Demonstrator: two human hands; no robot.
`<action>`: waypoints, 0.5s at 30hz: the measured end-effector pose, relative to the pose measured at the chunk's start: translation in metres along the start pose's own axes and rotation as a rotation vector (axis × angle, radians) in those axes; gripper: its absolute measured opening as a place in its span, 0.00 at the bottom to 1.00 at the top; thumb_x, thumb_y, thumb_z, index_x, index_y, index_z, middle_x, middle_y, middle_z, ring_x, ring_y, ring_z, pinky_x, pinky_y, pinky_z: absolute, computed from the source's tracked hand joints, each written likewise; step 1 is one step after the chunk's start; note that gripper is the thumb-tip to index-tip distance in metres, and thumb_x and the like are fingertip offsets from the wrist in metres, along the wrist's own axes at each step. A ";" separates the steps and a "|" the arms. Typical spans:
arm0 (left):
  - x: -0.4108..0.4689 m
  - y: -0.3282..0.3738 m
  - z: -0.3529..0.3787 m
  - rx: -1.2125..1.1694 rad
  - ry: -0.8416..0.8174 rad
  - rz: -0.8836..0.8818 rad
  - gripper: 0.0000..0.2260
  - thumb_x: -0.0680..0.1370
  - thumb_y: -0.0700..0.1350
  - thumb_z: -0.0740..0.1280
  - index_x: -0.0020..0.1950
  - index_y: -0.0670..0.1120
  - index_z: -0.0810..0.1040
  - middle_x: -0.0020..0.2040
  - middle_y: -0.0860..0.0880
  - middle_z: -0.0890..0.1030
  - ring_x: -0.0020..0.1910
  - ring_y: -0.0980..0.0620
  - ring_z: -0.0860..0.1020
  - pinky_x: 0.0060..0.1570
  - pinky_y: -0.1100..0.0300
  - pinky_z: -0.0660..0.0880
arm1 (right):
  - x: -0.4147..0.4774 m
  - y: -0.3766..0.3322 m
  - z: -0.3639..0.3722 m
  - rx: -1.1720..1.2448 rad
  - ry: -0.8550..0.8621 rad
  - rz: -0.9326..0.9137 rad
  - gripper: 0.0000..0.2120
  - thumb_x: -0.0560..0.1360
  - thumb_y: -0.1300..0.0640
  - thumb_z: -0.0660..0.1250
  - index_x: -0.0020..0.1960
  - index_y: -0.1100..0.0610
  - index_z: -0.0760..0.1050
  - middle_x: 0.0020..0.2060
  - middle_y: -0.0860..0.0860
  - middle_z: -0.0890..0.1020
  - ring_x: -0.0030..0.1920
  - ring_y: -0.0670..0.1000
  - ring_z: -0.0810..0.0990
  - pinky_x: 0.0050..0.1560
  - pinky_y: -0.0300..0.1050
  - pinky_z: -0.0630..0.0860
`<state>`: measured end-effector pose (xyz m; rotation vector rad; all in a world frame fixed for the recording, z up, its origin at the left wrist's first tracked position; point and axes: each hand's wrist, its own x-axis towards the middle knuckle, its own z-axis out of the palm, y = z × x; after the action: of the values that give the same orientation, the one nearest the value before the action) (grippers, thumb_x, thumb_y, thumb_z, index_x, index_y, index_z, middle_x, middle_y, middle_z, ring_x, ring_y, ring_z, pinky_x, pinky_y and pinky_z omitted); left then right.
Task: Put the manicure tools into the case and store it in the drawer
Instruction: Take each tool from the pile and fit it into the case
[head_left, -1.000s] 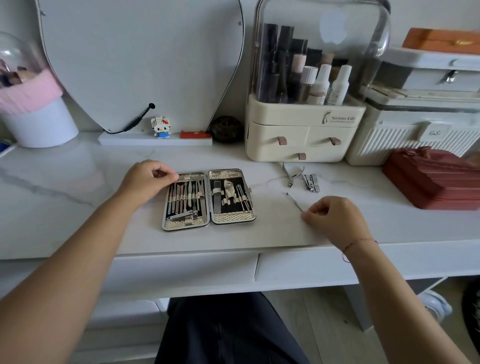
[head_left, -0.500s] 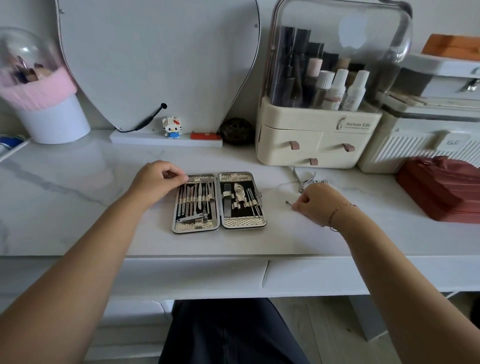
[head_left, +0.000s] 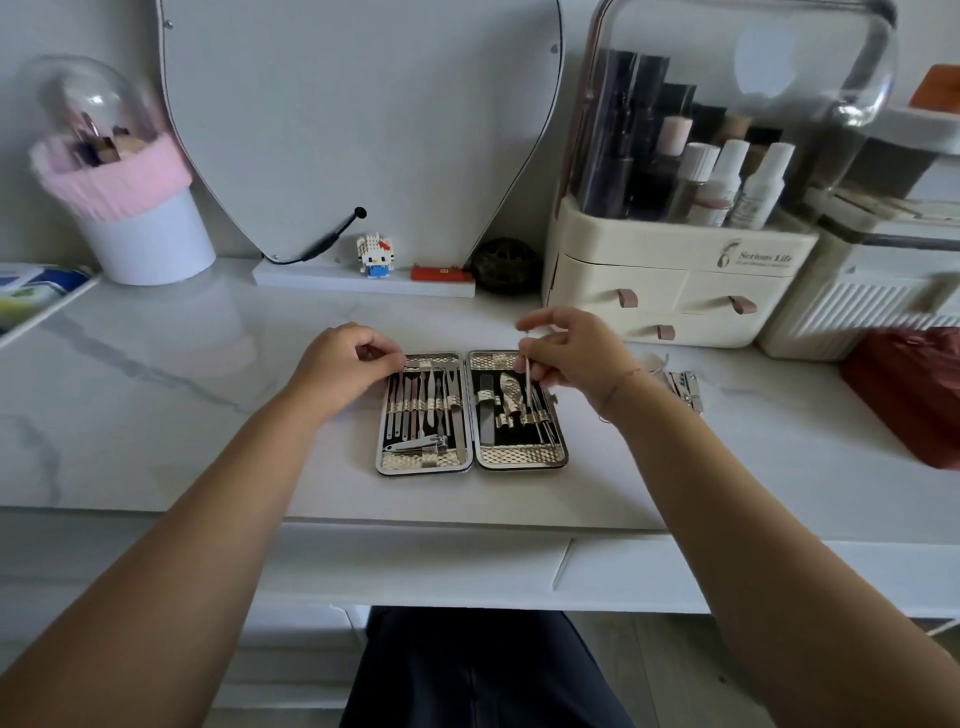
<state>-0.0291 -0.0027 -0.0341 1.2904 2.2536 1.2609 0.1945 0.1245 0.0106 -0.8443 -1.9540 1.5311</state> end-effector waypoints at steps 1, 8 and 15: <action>0.000 0.000 0.000 -0.001 -0.001 0.002 0.05 0.71 0.46 0.74 0.46 0.50 0.82 0.46 0.50 0.81 0.44 0.56 0.77 0.40 0.68 0.67 | 0.005 -0.001 0.007 -0.021 -0.003 -0.015 0.09 0.74 0.67 0.66 0.54 0.62 0.74 0.32 0.56 0.82 0.26 0.45 0.77 0.28 0.36 0.77; 0.002 -0.001 0.000 0.003 -0.003 0.011 0.04 0.71 0.46 0.74 0.44 0.51 0.82 0.45 0.51 0.81 0.42 0.58 0.76 0.40 0.67 0.68 | 0.023 0.009 0.018 -0.202 0.017 -0.064 0.09 0.74 0.67 0.66 0.54 0.67 0.74 0.32 0.56 0.81 0.25 0.42 0.77 0.28 0.33 0.76; 0.003 -0.001 0.000 -0.002 -0.006 0.017 0.04 0.71 0.45 0.74 0.44 0.51 0.82 0.46 0.51 0.81 0.46 0.53 0.77 0.42 0.68 0.69 | 0.026 0.013 0.018 -0.379 0.016 -0.081 0.07 0.72 0.63 0.70 0.48 0.63 0.76 0.29 0.54 0.79 0.24 0.43 0.75 0.27 0.31 0.74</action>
<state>-0.0315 -0.0007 -0.0348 1.3141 2.2416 1.2631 0.1657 0.1340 -0.0060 -0.9094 -2.2748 1.1202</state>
